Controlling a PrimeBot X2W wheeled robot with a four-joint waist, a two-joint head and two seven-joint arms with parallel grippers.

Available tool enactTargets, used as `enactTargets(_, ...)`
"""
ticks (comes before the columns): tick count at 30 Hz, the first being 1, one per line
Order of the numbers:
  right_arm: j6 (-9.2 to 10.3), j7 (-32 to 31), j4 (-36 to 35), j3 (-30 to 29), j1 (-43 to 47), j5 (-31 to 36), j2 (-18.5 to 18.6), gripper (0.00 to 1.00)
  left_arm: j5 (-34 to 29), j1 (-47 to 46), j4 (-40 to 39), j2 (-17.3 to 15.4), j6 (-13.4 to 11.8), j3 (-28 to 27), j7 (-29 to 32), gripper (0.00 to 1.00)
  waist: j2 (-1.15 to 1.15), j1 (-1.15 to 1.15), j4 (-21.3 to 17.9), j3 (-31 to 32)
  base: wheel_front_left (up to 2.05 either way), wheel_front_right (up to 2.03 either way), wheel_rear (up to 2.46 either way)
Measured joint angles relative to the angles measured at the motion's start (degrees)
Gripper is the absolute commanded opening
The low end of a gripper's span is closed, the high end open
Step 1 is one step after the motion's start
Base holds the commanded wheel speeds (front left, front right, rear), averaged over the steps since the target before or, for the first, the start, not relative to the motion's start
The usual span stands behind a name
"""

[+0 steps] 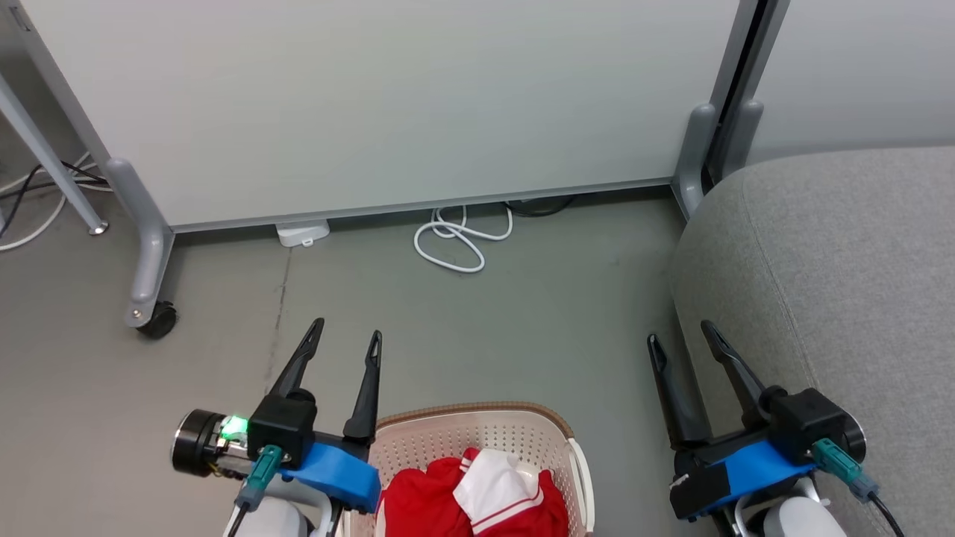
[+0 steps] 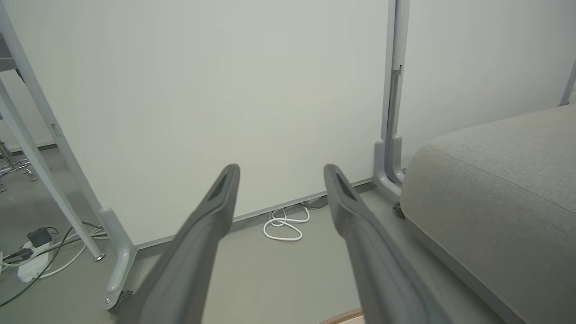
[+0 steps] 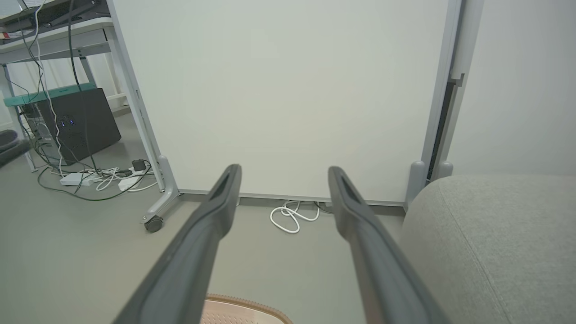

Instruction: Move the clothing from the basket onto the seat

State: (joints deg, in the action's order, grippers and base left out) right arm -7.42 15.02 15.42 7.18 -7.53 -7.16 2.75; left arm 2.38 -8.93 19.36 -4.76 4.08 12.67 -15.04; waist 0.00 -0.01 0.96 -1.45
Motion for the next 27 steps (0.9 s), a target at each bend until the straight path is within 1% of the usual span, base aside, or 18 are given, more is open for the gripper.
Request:
enactTargets(6,-0.01,0.0,-2.3,1.1,-2.9,0.6,0.0,1.00,-1.5,-5.1,4.5,-0.4,1.8,3.4,0.0,1.00,0.00,0.00,-1.8,-4.5,0.00,0.00,0.00)
enactTargets(13,-0.02,0.0,-5.2,2.2,-7.9,0.4,0.0,1.00,-3.2,-13.6,13.0,-2.0,3.0,9.6,0.0,1.00,0.00,0.02,-4.7,-12.8,0.00,0.00,0.00)
enactTargets(20,-0.05,0.0,-7.5,2.4,-13.6,-0.1,0.0,1.00,-3.2,-22.6,22.4,-3.3,3.3,17.2,0.0,1.00,0.00,0.02,-7.7,-22.0,0.00,0.00,0.00)
enactTargets(27,-0.05,0.0,-9.8,2.8,-19.1,0.3,0.1,1.00,-0.2,-31.1,32.3,-4.1,3.3,25.6,0.0,1.00,0.00,0.03,-9.5,-31.6,0.00,0.00,0.00)
